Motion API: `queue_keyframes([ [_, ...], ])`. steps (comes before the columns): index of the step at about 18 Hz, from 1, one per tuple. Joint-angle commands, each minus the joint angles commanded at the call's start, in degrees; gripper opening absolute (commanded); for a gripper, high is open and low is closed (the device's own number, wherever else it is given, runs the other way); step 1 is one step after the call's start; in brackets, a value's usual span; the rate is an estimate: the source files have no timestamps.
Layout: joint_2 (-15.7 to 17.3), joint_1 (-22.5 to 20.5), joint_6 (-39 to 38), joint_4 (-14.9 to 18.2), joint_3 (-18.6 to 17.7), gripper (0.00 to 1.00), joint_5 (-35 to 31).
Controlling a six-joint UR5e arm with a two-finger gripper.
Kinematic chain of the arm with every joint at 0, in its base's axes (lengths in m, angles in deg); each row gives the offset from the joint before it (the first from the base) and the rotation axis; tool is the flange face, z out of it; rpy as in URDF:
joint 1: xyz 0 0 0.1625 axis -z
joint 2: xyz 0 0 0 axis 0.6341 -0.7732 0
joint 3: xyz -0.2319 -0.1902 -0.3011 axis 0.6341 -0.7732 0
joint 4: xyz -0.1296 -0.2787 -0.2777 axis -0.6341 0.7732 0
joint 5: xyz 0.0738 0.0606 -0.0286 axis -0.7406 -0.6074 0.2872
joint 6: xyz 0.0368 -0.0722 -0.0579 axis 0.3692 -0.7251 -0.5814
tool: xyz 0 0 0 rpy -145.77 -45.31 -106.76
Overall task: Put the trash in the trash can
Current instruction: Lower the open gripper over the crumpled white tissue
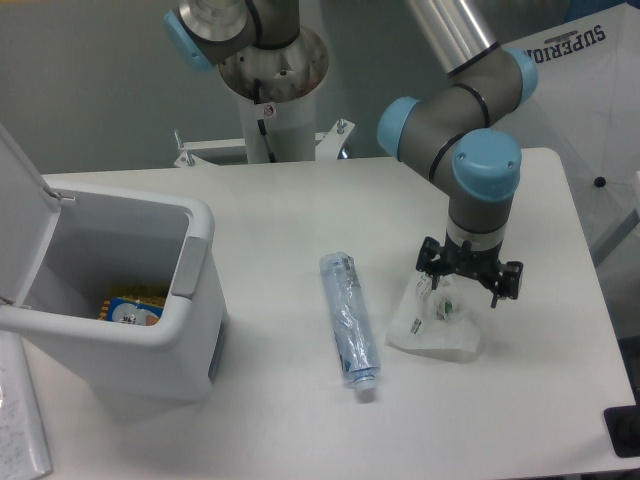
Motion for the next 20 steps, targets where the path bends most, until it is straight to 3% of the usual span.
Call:
queue_keyframes([
  [14, -5.72, 0.27, -1.24, -1.41, 3.61, 1.0, -0.44],
  [20, -5.99, 1.41, -0.89, -1.06, 1.16, 1.0, -0.79],
])
